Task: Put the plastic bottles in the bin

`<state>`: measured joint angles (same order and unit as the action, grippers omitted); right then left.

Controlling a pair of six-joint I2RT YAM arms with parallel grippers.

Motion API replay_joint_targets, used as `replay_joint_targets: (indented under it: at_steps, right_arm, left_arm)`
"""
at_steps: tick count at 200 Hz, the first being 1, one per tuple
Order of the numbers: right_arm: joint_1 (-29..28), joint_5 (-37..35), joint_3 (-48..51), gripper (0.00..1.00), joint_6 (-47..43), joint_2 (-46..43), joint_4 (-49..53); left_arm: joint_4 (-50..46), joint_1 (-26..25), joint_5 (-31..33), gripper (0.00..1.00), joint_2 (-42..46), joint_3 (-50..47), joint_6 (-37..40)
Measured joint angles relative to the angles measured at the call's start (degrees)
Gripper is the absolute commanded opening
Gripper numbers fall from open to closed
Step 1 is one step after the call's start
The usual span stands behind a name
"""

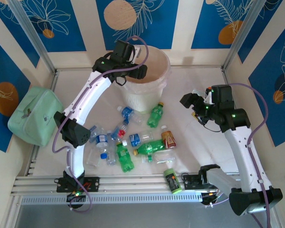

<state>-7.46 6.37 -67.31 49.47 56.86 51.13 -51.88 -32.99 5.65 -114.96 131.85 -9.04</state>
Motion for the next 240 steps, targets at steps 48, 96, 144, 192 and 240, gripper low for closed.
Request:
replay_joint_targets:
  at_steps: [48, 96, 144, 192, 240]
  right_arm:
    - [0.00, 0.00, -0.11, 0.89, -0.46, 1.29, 0.15]
    - [-3.45, -1.73, -0.20, 0.89, -2.47, 4.11, 1.38]
    - [-13.53, -9.33, -0.96, 0.88, -5.84, 16.17, 6.40]
    - [-21.59, -16.06, -1.05, 0.88, -7.17, 29.88, 9.94]
    - [-23.89, -19.02, -4.11, 0.87, -8.28, 40.26, 12.74]
  left_arm:
    - [0.15, 0.00, 0.59, 0.86, 1.97, -0.90, -0.35]
    - [4.44, 0.61, 1.90, 0.87, 21.18, -17.38, -3.54]
    - [15.65, 5.53, -6.01, 0.86, 40.50, -38.71, -12.31]
    - [29.49, 6.43, -16.26, 0.84, 44.78, -52.63, -21.64]
    - [33.55, 6.43, -19.39, 0.82, 45.31, -57.02, -25.51]
